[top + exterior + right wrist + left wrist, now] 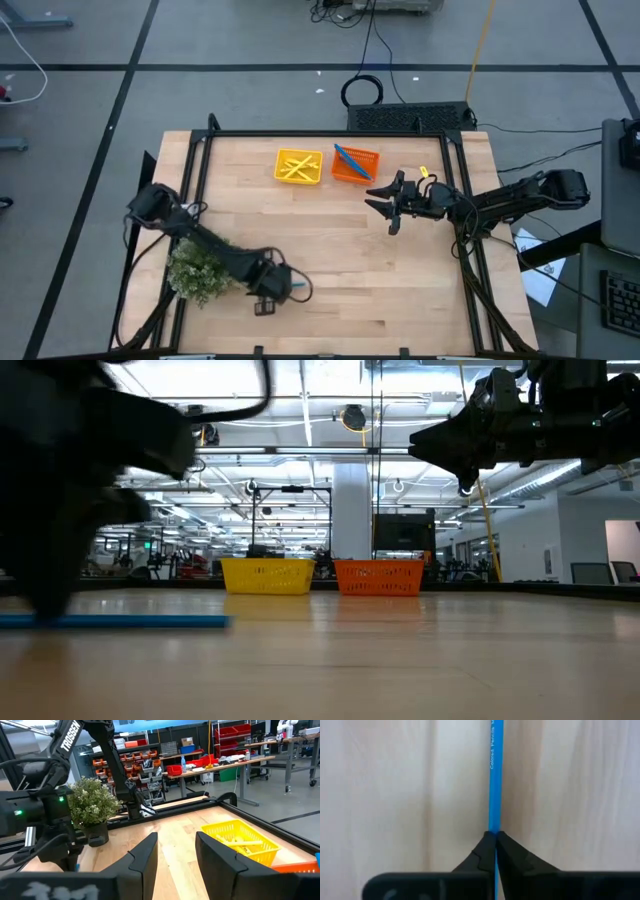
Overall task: Sort pens & pencils
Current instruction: Put the blue pencil into the orange bin
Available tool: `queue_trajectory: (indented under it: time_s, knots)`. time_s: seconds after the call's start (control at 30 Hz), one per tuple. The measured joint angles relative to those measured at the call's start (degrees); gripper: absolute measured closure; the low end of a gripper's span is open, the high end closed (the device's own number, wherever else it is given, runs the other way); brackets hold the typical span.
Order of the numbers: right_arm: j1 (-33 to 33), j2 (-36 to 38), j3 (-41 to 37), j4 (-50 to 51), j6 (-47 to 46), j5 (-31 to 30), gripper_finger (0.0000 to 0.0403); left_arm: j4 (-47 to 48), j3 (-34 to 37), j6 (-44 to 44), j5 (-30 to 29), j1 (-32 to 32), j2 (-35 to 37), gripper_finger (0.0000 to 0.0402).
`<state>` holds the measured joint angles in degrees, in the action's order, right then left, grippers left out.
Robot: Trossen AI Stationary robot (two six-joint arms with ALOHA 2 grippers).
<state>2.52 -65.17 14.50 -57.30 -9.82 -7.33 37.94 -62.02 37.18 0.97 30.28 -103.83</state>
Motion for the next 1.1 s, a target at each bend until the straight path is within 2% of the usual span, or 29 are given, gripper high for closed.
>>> queue_trajectory:
  time_s: [0.13,0.33,0.5,0.6,0.7,0.93,1.1]
  knots:
    - [-0.02,0.0,0.0,0.12,0.0,0.0,0.0282,-5.92,0.09,-5.32,-2.54,-3.91,-0.11,0.0397]
    - [0.0,0.0,0.0,0.57,0.02,0.0,0.0282,-12.83,0.09,-14.15,-2.8,-11.4,-0.11,0.0396]
    - [-0.01,0.0,0.0,0.65,0.02,0.0,0.0282,-12.57,0.09,-18.27,-2.38,-15.72,-0.11,0.0395]
    - [-0.01,0.0,0.0,0.64,0.0,0.0,0.0282,-10.31,-0.13,-19.05,1.29,-16.82,0.03,0.0395]
    - [0.0,0.0,0.0,0.61,0.02,0.0,0.0282,-8.23,-0.29,-18.5,6.32,-15.99,1.4,0.0394]
    - [0.0,0.0,0.0,0.71,0.02,-0.01,0.0282,-1.87,-0.42,-12.52,5.65,-8.78,4.58,0.0387]
    - [0.0,0.0,0.0,0.66,0.02,-0.04,0.0282,0.83,-0.37,-5.99,0.89,-3.01,4.17,0.0328]
